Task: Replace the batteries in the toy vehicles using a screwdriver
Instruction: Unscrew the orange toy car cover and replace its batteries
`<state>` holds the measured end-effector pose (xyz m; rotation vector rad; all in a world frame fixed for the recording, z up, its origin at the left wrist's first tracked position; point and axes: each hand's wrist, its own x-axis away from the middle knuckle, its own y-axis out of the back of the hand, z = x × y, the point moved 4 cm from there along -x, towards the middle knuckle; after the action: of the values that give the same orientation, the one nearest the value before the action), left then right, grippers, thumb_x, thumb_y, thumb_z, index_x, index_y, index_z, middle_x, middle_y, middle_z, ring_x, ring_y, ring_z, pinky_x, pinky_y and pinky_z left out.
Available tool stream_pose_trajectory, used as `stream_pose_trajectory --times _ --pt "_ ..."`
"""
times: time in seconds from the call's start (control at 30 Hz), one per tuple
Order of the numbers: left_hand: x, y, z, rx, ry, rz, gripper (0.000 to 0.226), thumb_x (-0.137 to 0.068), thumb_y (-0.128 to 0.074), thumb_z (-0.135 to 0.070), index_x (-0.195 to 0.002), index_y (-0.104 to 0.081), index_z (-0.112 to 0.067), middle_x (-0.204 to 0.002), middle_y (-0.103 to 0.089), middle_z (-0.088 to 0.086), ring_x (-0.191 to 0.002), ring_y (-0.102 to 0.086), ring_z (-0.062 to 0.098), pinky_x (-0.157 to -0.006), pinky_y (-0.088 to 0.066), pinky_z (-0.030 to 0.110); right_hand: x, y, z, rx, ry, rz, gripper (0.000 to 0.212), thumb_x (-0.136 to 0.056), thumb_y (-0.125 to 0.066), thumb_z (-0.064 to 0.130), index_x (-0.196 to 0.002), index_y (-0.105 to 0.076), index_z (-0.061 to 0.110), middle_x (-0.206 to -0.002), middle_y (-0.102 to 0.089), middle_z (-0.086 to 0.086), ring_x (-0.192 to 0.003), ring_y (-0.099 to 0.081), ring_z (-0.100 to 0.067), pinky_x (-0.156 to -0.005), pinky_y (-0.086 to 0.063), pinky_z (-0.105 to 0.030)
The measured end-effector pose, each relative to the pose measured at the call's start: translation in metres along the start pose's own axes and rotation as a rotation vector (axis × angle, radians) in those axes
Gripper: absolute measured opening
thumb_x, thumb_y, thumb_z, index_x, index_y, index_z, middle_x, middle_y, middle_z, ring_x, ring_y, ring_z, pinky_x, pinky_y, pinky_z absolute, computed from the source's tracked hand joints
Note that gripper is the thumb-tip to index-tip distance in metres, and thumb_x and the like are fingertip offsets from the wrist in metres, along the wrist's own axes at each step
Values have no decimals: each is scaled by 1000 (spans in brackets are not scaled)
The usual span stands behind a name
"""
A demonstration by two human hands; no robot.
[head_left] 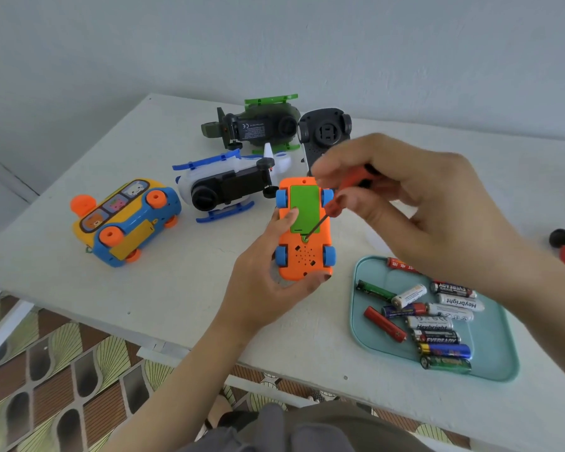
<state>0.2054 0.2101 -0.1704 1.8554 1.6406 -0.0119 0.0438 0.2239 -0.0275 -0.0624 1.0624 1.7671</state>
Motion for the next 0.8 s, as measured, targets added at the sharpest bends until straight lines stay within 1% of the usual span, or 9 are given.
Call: stream_pose_trajectory --times 0.17,0.27,0.33,0.43,0.5,0.6,0.67,0.73,0.8 --pt "0 0 0 -38 5 -7 75 -75 -70 -51 -134 -46 -11 -104 -57 -6 -94 -58 -10 -74 -44 4 -6 0 10 195 75 -92 12 -88 -68 17 -91 -68 6 -70 -61 -2 -69 -58 -16 -68 -54 -26" --pt "1 -2 2 -45 -3 10 80 -76 -67 -61 -131 -47 -7 -103 -57 -6 -94 -58 -7 -74 -45 5 -9 -3 13 288 97 -169 14 -87 -68 19 -82 -67 6 -63 -59 2 -61 -58 -15 -60 -52 -33" --pt "1 -2 4 -43 -1 14 81 -77 -61 -68 -129 -49 -6 -103 -60 -4 -92 -61 -2 -74 -48 8 -10 -8 15 341 116 -234 17 -87 -68 18 -76 -66 5 -59 -58 0 -54 -58 -18 -53 -51 -36" --pt "1 -2 6 -46 2 16 84 -78 -57 -74 -125 -50 -5 -99 -61 -2 -86 -64 6 -71 -54 17 -11 -16 16 438 111 -367 25 -85 -69 15 -65 -61 3 -51 -51 -3 -46 -49 -20 -44 -42 -34" --pt "1 -2 5 -59 1 15 83 -78 -57 -74 -128 -49 -8 -100 -62 -2 -87 -64 6 -73 -54 17 -13 -17 16 490 101 -421 30 -87 -66 15 -61 -55 4 -48 -45 -2 -43 -42 -21 -39 -37 -32" --pt "1 -2 3 -61 -14 10 79 -78 -59 -70 -134 -42 -18 -107 -60 -3 -93 -62 1 -75 -51 11 -16 -18 17 543 35 -380 37 -95 -53 32 -67 -52 8 -51 -48 -1 -45 -45 -21 -40 -39 -33" --pt "1 -2 1 -58 -28 2 77 -78 -60 -69 -137 -36 -25 -111 -58 -5 -97 -60 -3 -77 -50 10 -18 -14 17 567 -61 -305 43 -98 -35 42 -78 -57 10 -62 -56 0 -56 -50 -20 -50 -41 -35" --pt "1 -1 0 -57 -42 -2 77 -79 -58 -69 -139 -33 -27 -115 -57 -4 -100 -58 -6 -78 -50 9 -20 -8 14 475 -111 -205 46 -99 -25 38 -100 -63 11 -80 -65 4 -74 -57 -16 -67 -46 -36" --pt "0 -1 -1 -71 -45 -3 78 -79 -56 -71 -140 -31 -28 -122 -54 -5 -102 -56 -11 -80 -48 7 -22 -3 9 203 -121 -96 41 -99 -31 25 -125 -59 11 -96 -66 6 -87 -60 -13 -83 -49 -37"
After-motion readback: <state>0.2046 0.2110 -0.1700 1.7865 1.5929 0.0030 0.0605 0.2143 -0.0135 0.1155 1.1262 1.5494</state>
